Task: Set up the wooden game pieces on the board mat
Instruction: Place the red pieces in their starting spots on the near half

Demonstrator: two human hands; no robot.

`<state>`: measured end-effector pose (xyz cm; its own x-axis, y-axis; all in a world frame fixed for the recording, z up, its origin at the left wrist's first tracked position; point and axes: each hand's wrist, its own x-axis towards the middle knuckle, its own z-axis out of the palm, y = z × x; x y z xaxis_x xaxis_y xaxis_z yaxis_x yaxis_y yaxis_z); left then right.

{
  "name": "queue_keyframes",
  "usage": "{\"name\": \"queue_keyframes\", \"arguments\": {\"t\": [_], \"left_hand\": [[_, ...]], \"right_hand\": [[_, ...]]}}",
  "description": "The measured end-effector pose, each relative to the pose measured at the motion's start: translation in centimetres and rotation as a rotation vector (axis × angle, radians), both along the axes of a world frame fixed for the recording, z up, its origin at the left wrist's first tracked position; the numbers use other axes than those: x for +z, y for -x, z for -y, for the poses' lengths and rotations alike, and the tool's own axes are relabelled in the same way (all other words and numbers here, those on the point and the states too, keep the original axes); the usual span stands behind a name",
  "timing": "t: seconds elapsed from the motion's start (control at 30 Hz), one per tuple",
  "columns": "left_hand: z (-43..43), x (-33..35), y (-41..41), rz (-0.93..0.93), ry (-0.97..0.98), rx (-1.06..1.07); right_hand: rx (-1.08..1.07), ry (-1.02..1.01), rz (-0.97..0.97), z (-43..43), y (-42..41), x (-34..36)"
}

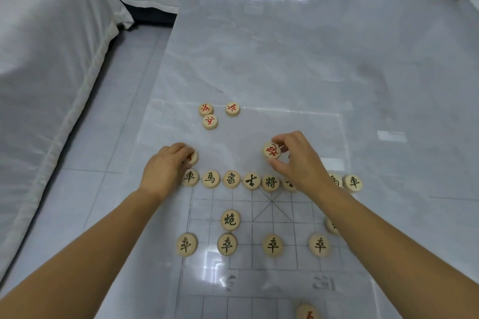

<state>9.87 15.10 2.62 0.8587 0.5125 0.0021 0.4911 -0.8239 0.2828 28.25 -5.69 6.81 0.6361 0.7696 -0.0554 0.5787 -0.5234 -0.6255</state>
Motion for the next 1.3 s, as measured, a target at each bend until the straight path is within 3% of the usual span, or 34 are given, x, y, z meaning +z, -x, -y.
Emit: {"name": "queue_keyframes", "arguments": {"t": [0.37,0.67,1.07,1.2,1.3], "left_hand": [[1.7,-0.3,9.2,0.037,0.06,0.278],[12.3,1.1,17.1,0.028,0.155,0.246],[20.9,0.8,16.1,-0.019,0.331,0.003],[21.3,0.7,16.7,-0.01,0.43,0.169],[20.8,0.4,17.6,-0.055,0.388,0.277]], "right_hand": [[-0.2,-0.046,-0.268,9.7,5.4,0.6],[-0.099,0.083,-0.204,19.5,11.2,-0.1],[0.055,0.195,-0.11,26.9,13.8,-3.7],[-0.045,0.215,-0.199,26.4,13.7,-3.4],[-0.148,0.216,-0.306,26.3,13.7,-3.1]]}}
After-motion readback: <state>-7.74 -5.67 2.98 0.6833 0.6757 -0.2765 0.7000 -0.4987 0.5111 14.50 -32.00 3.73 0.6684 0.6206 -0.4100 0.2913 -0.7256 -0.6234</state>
